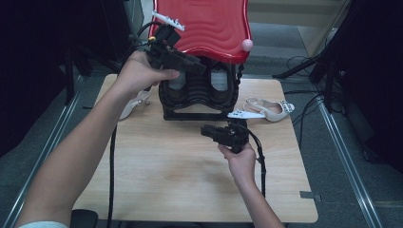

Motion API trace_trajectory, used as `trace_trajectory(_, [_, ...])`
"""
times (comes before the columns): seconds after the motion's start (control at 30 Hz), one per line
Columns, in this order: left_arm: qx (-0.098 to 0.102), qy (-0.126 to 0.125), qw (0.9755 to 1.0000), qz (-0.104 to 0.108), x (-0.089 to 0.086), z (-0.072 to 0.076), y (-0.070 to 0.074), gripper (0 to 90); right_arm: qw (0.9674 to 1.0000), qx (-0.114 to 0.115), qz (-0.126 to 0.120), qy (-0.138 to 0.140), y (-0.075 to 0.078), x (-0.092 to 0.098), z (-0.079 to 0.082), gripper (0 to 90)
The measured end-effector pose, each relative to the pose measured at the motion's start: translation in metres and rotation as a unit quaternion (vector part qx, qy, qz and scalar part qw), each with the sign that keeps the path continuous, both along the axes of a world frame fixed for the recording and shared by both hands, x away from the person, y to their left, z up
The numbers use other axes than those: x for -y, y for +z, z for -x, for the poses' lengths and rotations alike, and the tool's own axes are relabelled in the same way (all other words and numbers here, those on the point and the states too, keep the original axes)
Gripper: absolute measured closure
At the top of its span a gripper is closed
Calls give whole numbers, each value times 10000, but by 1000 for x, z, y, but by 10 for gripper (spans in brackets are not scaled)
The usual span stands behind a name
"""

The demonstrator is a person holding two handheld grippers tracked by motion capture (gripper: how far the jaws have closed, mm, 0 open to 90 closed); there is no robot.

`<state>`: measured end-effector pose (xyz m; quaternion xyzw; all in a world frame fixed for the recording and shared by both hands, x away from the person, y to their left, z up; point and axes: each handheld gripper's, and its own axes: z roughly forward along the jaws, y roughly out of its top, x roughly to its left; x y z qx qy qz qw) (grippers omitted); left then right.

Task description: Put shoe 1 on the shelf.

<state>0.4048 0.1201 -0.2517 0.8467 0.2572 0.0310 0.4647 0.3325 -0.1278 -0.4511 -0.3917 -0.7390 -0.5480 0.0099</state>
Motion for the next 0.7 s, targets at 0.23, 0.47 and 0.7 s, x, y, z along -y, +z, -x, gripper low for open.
trace_trajectory(0.23, [-41, -91, 9999, -98, -9, 26, -31, 508, 9997, 65, 227, 88, -7, 12, 13, 640])
trace_trajectory(0.47, [-134, -3, 9998, -118, -26, 47, -68, 445, 9989, 125, 399, 193, -14, 19, 26, 596])
trace_trajectory(0.7, [-378, 106, 9992, -100, -37, 61, -115, 424, 9990, 82, 417, 164, -19, 27, 31, 556])
